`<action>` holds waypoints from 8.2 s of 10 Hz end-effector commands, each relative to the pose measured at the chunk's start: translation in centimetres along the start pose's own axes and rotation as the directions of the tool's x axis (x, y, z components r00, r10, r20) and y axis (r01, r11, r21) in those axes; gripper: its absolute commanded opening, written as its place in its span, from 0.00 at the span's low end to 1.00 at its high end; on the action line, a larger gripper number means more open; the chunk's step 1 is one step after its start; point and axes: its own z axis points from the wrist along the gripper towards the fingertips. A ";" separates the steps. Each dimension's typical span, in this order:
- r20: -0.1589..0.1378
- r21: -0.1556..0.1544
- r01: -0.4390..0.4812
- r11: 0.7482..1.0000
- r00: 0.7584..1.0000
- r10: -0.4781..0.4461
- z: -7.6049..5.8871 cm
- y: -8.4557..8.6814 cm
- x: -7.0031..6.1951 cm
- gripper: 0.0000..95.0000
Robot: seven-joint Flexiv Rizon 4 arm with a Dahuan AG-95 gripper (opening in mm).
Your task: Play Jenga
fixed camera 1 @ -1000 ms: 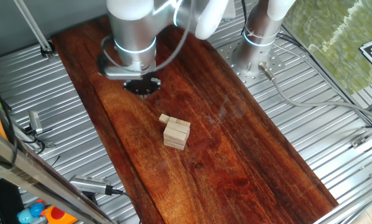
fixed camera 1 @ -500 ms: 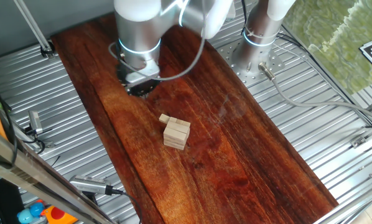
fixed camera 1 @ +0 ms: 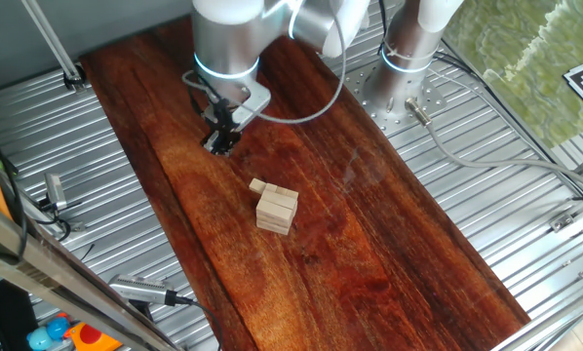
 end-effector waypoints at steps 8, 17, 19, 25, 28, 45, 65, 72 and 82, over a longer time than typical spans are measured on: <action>0.016 0.029 -0.011 1.000 1.000 0.010 0.0 -0.1 -0.1 0.00; 0.080 -0.046 -0.006 0.999 0.997 0.009 -0.4 -0.1 -0.1 0.00; 0.075 -0.038 -0.013 0.999 0.997 0.016 -0.4 -0.1 -0.1 0.00; 0.057 -0.036 0.007 0.999 0.998 -0.005 -0.3 -0.1 -0.1 0.00; 0.060 -0.034 -0.005 0.999 0.998 0.007 -0.3 -0.1 -0.1 0.00; 0.107 -0.016 0.094 0.995 0.990 -0.092 -0.3 -0.1 -0.1 0.00; 0.100 -0.021 0.093 0.995 0.991 -0.090 -0.7 0.0 -0.2 0.00; 0.106 -0.026 0.061 0.998 0.993 -0.058 -0.5 -0.1 -1.2 0.00; 0.081 -0.044 0.087 0.995 0.993 -0.083 0.2 -0.5 -4.0 0.20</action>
